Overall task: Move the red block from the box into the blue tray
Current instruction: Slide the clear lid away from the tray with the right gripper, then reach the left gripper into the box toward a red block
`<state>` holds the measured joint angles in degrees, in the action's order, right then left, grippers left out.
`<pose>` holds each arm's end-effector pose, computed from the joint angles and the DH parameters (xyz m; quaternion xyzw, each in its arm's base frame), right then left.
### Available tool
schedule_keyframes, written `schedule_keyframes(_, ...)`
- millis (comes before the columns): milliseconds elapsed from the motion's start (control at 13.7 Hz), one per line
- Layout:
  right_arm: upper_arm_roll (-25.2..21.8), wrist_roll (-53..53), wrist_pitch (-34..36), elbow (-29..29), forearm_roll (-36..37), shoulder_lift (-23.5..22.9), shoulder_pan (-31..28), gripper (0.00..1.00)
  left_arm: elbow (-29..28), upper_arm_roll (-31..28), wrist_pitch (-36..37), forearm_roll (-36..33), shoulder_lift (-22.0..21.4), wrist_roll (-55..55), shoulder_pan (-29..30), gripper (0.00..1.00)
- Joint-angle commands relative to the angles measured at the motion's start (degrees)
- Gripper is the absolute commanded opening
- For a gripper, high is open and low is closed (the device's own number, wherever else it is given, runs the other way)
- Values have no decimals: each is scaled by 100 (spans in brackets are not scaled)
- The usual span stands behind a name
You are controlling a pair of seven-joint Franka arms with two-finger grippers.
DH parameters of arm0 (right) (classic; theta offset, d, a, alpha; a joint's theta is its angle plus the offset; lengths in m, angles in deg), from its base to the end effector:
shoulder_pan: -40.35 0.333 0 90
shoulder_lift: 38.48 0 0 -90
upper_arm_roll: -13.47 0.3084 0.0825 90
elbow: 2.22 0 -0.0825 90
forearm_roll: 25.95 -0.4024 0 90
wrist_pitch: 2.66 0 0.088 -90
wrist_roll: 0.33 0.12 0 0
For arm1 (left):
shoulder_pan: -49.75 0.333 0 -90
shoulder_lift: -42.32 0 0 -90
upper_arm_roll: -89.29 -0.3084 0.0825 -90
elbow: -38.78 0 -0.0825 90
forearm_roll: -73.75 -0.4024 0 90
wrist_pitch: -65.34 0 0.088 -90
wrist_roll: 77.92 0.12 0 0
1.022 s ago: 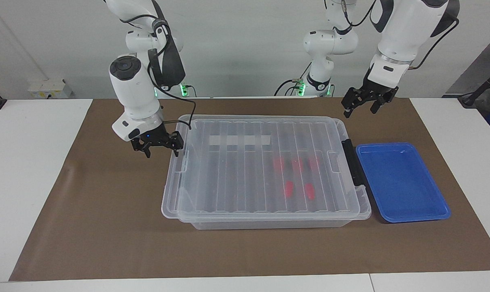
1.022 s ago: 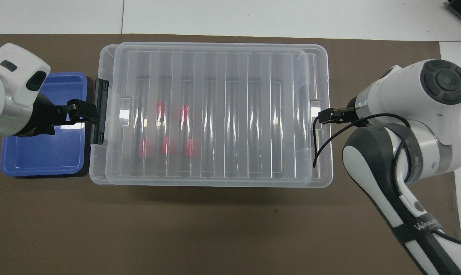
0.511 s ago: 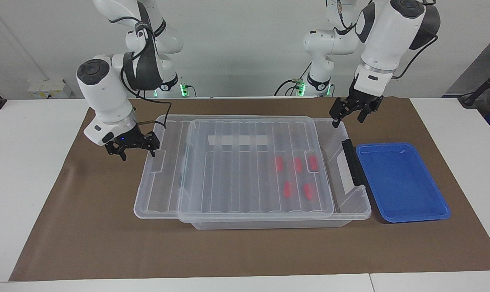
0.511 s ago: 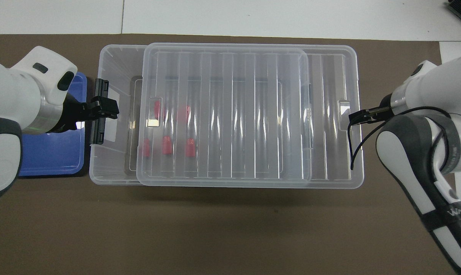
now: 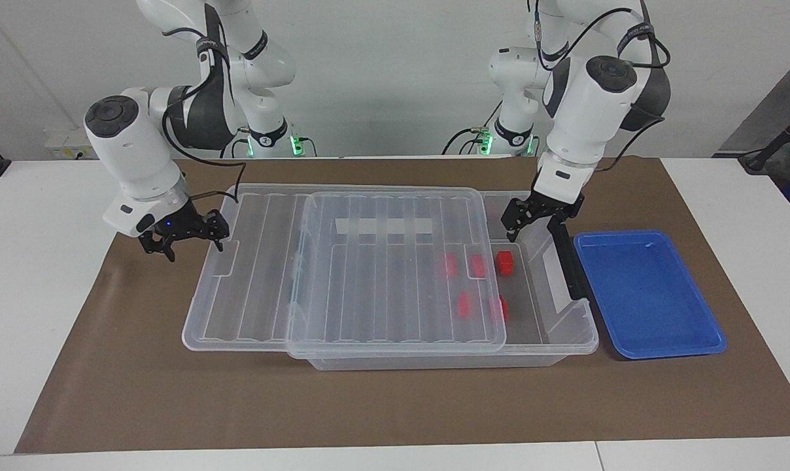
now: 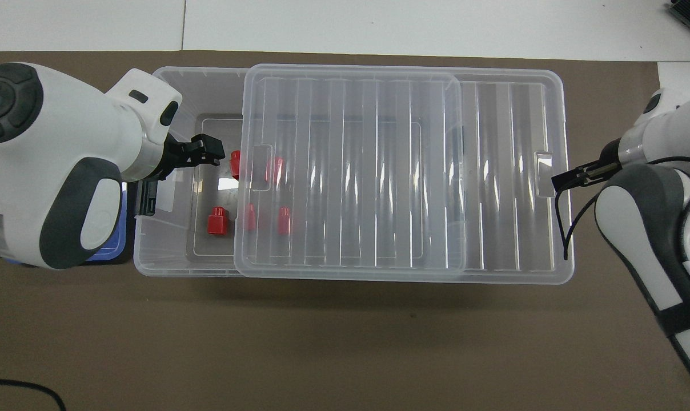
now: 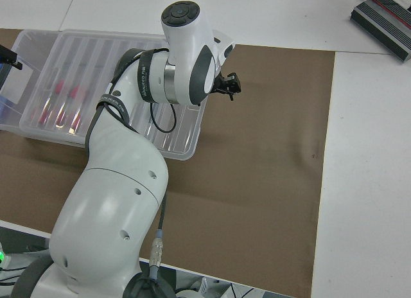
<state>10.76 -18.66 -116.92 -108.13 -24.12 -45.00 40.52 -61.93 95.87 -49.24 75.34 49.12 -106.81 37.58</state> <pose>0.6115 -0.0287 0.4358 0.9893 0.1438 0.0126 0.0200 0.5958 -0.2017 0.4793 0.9934 0.0940 0.0488 0.0431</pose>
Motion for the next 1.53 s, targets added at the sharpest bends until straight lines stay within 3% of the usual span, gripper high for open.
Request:
schedule_keyframes(0,-238,-730,132,18,45,55,-43,100,-265,-78,-440,-115,32,-126,-119,100)
schedule_keyframes(657,-626,-1542,149,71,28,46,-61,100,-827,-78,-1205,-509,286,-476,-321,100)
schedule_keyframes(949,-626,-1533,158,106,10,54,-61,100,-1407,-78,-1584,-537,260,-539,-391,100)
schedule_keyframes(1168,-582,-1288,289,177,-7,159,-52,100,-1942,-78,-1960,-528,208,-565,-462,100)
schedule_keyframes(1460,-468,-15,641,142,-7,449,-52,100,-2234,-78,-2164,-528,208,-873,-698,100)
